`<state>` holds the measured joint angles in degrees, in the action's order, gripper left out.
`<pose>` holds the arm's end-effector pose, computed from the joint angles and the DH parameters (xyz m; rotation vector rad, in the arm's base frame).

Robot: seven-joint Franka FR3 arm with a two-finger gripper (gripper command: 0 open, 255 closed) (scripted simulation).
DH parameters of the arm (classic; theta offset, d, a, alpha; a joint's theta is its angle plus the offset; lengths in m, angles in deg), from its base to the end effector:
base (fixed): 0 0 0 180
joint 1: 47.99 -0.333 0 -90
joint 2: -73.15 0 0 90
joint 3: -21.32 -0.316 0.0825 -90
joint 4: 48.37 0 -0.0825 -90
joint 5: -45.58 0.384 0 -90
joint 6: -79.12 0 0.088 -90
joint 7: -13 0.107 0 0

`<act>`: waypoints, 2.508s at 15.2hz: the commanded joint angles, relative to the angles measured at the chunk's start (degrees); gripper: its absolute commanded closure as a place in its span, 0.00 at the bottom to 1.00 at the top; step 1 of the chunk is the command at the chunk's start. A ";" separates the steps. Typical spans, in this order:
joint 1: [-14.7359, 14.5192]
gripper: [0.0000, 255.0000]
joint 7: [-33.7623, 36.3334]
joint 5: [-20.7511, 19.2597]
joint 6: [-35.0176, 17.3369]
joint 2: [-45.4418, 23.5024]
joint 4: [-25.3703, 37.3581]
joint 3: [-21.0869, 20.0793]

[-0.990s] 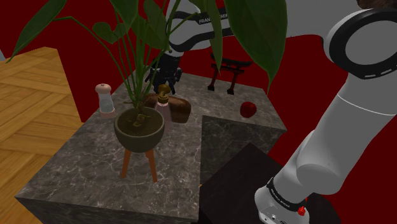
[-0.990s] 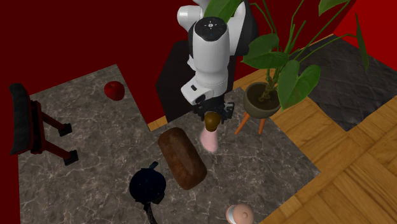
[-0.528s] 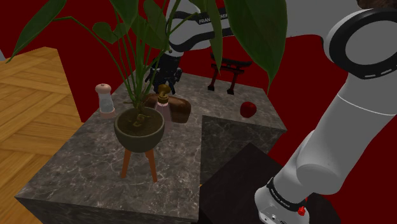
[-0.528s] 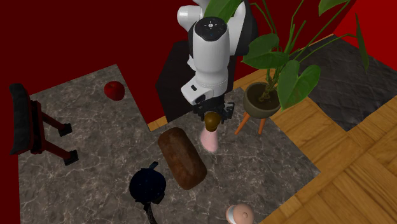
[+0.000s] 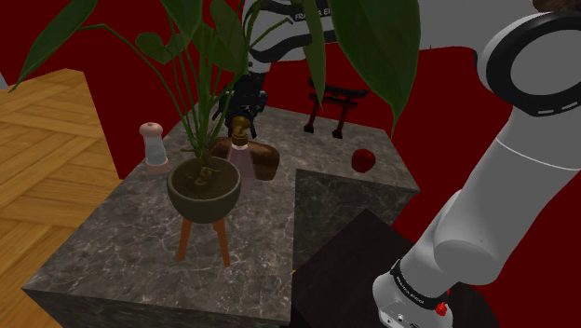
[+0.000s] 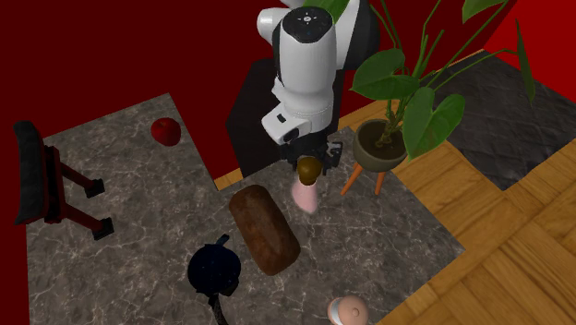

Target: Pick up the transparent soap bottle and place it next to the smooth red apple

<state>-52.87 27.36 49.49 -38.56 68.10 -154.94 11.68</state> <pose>0.5767 0.1505 0.4795 -3.0377 0.0412 -0.1282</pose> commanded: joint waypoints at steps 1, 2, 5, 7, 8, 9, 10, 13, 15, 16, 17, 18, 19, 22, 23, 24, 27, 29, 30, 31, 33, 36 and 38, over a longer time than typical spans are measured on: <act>0.06 1.00 -0.01 0.02 1.57 0.35 1.24 0.04; 0.07 1.00 0.03 0.02 2.31 0.47 1.85 0.05; 0.09 1.00 0.15 0.01 4.54 0.77 3.80 0.06; 0.10 1.00 0.24 0.00 6.05 0.91 5.16 0.06; 0.10 1.00 0.29 -0.01 6.80 0.96 5.87 0.07; 0.11 1.00 0.34 -0.02 7.56 1.00 6.59 0.07; 0.11 1.00 0.39 -0.04 8.32 1.03 7.33 0.07; 0.11 1.00 0.54 -0.09 10.63 1.02 9.64 0.07; 0.11 1.00 0.66 -0.13 12.18 0.95 11.27 0.07; 0.11 1.00 0.71 -0.16 12.97 0.90 12.11 0.07; 0.10 1.00 0.77 -0.18 13.75 0.83 12.97 0.07; 0.10 1.00 0.83 -0.21 14.55 0.74 13.85 0.07; 0.09 1.00 0.90 -0.24 15.34 0.64 14.75 0.06; 0.06 1.00 1.10 -0.34 17.77 0.25 17.56 0.05; 0.05 1.00 1.17 -0.38 18.59 0.09 18.55 0.04; 0.04 1.00 1.24 -0.42 19.42 -0.09 19.55 0.04; -0.02 1.00 1.47 -0.56 21.94 -0.73 22.73 0.01; -0.07 1.00 1.63 -0.66 23.68 -1.26 24.99 -0.02; -0.06 1.00 1.63 -0.66 23.70 -1.26 25.01 -0.02; 0.73 1.00 0.28 -0.28 23.50 -0.13 23.61 0.55; 2.26 1.00 -2.43 0.40 23.21 1.93 21.08 1.74; 4.44 1.00 -6.53 1.18 23.04 4.52 17.98 3.63; 5.79 1.00 -9.27 1.56 23.05 5.93 16.35 5.01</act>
<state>-47.75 19.44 50.90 -16.07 73.70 -138.75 16.03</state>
